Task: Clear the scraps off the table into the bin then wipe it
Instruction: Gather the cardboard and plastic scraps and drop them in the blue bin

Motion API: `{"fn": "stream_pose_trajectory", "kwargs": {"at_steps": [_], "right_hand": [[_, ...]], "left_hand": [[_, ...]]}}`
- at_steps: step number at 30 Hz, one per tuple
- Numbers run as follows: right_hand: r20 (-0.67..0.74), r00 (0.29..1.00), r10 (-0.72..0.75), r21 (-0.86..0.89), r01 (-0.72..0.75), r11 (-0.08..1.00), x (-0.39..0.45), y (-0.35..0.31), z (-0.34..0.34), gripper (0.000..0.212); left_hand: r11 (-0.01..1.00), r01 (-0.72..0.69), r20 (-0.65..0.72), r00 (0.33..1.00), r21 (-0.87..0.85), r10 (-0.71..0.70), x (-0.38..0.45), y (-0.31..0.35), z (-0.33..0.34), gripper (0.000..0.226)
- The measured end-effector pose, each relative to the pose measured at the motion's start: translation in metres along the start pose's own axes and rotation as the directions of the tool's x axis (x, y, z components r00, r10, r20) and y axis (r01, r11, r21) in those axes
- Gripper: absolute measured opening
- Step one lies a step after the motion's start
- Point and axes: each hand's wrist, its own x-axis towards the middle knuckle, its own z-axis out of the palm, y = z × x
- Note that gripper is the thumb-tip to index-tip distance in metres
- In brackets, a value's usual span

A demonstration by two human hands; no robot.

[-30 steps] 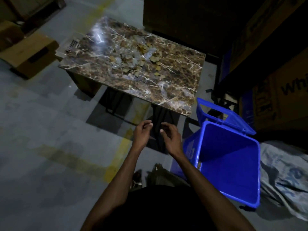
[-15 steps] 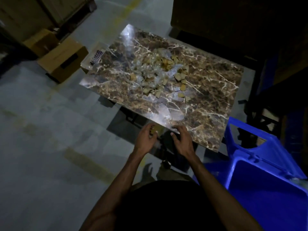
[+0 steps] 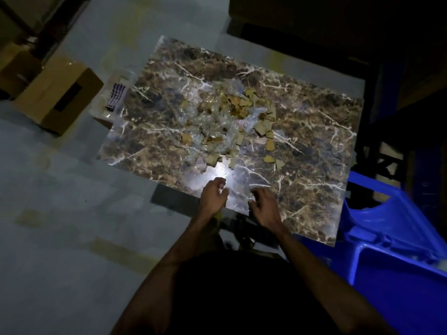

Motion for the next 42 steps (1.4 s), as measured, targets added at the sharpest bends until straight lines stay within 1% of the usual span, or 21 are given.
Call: {"fn": "stream_pose_trajectory", "kwargs": {"at_steps": [2,4,6,8,10,11,14,16,17,19,21,23,25,26,28,30,32,35,38,40,42], "right_hand": [[0.004,1.0,0.011,-0.054,-0.011,0.999,0.013,-0.01,0.006,0.045],[0.015,1.0,0.021,-0.064,-0.02,0.998,0.029,-0.02,0.007,0.042],[0.003,0.999,0.052,-0.038,-0.052,0.998,0.045,-0.027,0.008,0.038],[0.006,0.998,0.069,0.002,-0.069,0.998,0.059,-0.031,0.007,0.035],[-0.006,0.998,0.058,0.045,-0.058,0.997,0.073,-0.033,0.003,0.032],[-0.04,0.998,0.049,0.064,-0.047,0.997,0.079,-0.033,-0.003,0.031],[-0.218,0.973,0.073,0.013,-0.072,0.997,0.09,-0.023,-0.022,0.032],[-0.332,0.927,0.175,-0.028,-0.195,0.98,0.094,-0.004,-0.029,0.042],[-0.342,0.907,0.244,-0.011,-0.263,0.965,0.095,0.008,-0.032,0.051],[-0.271,0.909,0.317,-0.002,-0.33,0.944,0.101,0.032,-0.032,0.069],[-0.168,0.951,0.26,-0.058,-0.272,0.96,0.109,0.05,-0.027,0.076],[-0.102,0.988,0.12,-0.083,-0.129,0.988,0.118,0.059,-0.025,0.075],[-0.105,0.994,0.004,-0.056,-0.01,0.998,0.129,0.063,-0.025,0.072],[-0.127,0.992,-0.012,-0.004,0.012,1.0,0.135,0.064,-0.027,0.07],[-0.163,0.987,0.0,0.136,0.023,0.99,0.147,0.068,-0.031,0.065],[-0.201,0.979,-0.02,0.214,0.064,0.975,0.161,0.068,-0.037,0.063],[-0.231,0.972,-0.044,0.26,0.105,0.96,0.177,0.066,-0.045,0.058],[-0.256,0.967,-0.015,0.325,0.101,0.94,0.202,0.057,-0.059,0.052],[-0.284,0.959,-0.01,0.362,0.117,0.925,0.23,0.045,-0.078,0.049],[-0.281,0.959,-0.025,0.315,0.117,0.942,0.249,0.038,-0.088,0.049],[-0.223,0.973,-0.066,0.23,0.119,0.966,0.269,0.034,-0.094,0.051]], "left_hand": [[0.999,-0.017,0.103,0.995,0.037,0.013,0.02,-0.003,-0.005,0.035],[0.995,-0.073,0.192,0.979,0.062,0.06,0.041,-0.001,-0.007,0.04],[0.989,-0.11,0.244,0.966,0.095,0.083,0.058,0.004,-0.007,0.045],[0.988,-0.116,0.26,0.962,0.102,0.086,0.07,0.013,-0.004,0.046],[0.988,-0.117,0.259,0.962,0.098,0.088,0.081,0.022,0.003,0.048],[0.989,-0.11,0.259,0.962,0.096,0.082,0.086,0.026,0.008,0.049],[0.989,-0.126,0.226,0.968,0.076,0.105,0.095,0.034,0.025,0.052],[0.988,-0.144,0.163,0.978,0.052,0.134,0.098,0.036,0.038,0.049],[0.988,-0.151,0.127,0.981,0.021,0.148,0.099,0.038,0.045,0.048],[0.988,-0.153,0.034,0.987,-0.033,0.154,0.101,0.049,0.058,0.041],[0.988,-0.136,-0.068,0.989,-0.075,0.131,0.102,0.07,0.067,0.032],[0.98,-0.176,-0.165,0.973,-0.088,0.16,0.105,0.091,0.072,0.028],[0.964,-0.249,-0.228,0.948,-0.092,0.223,0.114,0.109,0.075,0.032],[0.954,-0.283,-0.236,0.938,-0.098,0.254,0.123,0.117,0.075,0.037],[0.947,-0.321,-0.234,0.923,-0.025,0.307,0.145,0.13,0.077,0.052],[0.947,-0.274,-0.21,0.929,0.17,0.306,0.165,0.142,0.079,0.072],[0.931,-0.227,-0.172,0.944,0.284,0.283,0.178,0.146,0.083,0.079],[0.909,-0.267,-0.116,0.941,0.319,0.317,0.183,0.133,0.088,0.068],[0.893,-0.333,-0.121,0.916,0.304,0.383,0.168,0.117,0.094,0.054],[0.894,-0.366,-0.134,0.903,0.259,0.408,0.154,0.109,0.096,0.048],[0.878,-0.415,-0.138,0.88,0.239,0.454,0.141,0.098,0.094,0.045]]}}
